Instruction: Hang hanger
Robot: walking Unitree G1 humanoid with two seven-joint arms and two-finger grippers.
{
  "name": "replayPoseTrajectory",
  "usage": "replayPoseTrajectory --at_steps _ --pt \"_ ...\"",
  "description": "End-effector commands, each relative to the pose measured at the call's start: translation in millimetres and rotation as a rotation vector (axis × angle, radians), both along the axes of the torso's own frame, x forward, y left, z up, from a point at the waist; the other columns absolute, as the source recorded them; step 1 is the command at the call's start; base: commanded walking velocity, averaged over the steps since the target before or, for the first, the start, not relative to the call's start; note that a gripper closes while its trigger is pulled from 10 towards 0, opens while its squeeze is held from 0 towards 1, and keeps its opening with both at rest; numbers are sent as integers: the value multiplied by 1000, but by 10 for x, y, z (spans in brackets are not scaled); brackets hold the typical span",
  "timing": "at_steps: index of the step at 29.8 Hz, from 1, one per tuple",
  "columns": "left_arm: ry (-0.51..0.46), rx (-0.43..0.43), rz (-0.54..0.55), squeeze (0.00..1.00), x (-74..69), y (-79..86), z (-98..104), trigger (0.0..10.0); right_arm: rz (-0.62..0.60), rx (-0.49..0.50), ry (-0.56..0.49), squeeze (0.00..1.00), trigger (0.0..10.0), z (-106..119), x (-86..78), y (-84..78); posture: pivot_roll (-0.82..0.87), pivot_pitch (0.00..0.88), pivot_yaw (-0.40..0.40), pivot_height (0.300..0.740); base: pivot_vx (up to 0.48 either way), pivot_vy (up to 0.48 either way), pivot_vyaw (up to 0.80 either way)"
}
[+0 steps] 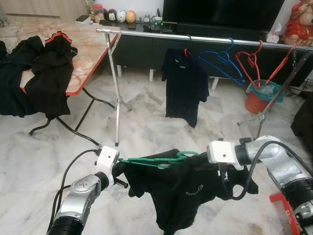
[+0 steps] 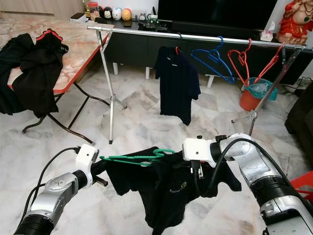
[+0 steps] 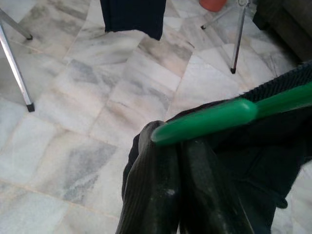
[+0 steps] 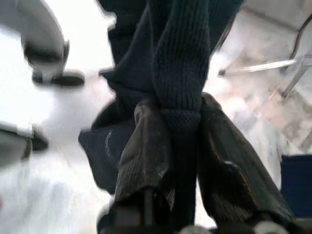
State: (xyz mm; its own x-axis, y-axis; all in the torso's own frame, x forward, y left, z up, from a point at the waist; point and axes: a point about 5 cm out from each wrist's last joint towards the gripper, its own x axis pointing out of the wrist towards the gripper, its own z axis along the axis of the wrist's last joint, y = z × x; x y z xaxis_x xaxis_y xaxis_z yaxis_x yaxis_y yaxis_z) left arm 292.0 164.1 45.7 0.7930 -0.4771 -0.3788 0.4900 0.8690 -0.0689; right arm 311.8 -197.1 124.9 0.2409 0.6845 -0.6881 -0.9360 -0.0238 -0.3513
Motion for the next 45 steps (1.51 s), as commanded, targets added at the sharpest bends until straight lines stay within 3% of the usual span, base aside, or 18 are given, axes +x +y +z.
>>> replayPoseTrajectory --at_steps 1,2,5,8,10,14,17,20,24,26,30,36,40,45 --pt "13 39 13 0 -36 85 -44 0 -25 -140 -19 0 0 -19 11 -169 45 0 -41 740 0 0 0" --pt "13 37 12 0 -38 82 -43 0 -24 -172 -26 0 0 -39 13 -189 45 0 -41 740 0 0 0" --pt "11 37 8 0 -39 79 -38 0 -23 -134 -19 0 0 -40 12 -162 48 0 -42 740 0 0 0" --pt "12 44 9 0 -40 93 -41 0 -39 20 -24 0 0 63 37 -75 50 0 -41 740 0 0 0" --pt "12 45 9 0 -40 93 -41 0 -46 29 -35 0 0 78 48 -76 50 0 -41 740 0 0 0" --pt "13 49 13 0 -47 102 -50 0 -158 147 -115 0 0 218 173 -112 50 0 -41 740 0 0 0" --pt "14 52 9 0 -57 114 -51 0 -145 106 -88 0 0 218 129 -219 44 0 -36 740 0 0 0" --pt "15 75 -3 0 -58 147 -47 0 -141 3 -84 0 0 184 98 -346 42 0 -35 740 0 0 0" --pt "14 89 -4 0 -49 187 -39 0 -137 -41 -58 0 0 175 62 -435 42 0 -32 740 0 0 0" --pt "14 95 -4 0 -47 204 -38 0 -157 -167 -74 0 0 136 65 -554 39 0 -28 740 0 0 0" --pt "17 99 -12 0 -51 197 -43 0 -163 -277 -74 0 0 100 52 -663 39 0 -28 740 0 0 0" --pt "21 103 -15 0 -62 189 -57 0 -150 -263 -59 0 0 78 41 -628 38 0 -25 740 0 0 0" --pt "22 105 -22 0 -65 185 -56 0 -137 -403 -69 0 0 -4 28 -702 41 0 -23 740 0 0 0" --pt "24 115 -20 0 -66 199 -63 0 -142 -443 -63 0 0 -14 18 -762 40 0 -22 740 0 0 0"
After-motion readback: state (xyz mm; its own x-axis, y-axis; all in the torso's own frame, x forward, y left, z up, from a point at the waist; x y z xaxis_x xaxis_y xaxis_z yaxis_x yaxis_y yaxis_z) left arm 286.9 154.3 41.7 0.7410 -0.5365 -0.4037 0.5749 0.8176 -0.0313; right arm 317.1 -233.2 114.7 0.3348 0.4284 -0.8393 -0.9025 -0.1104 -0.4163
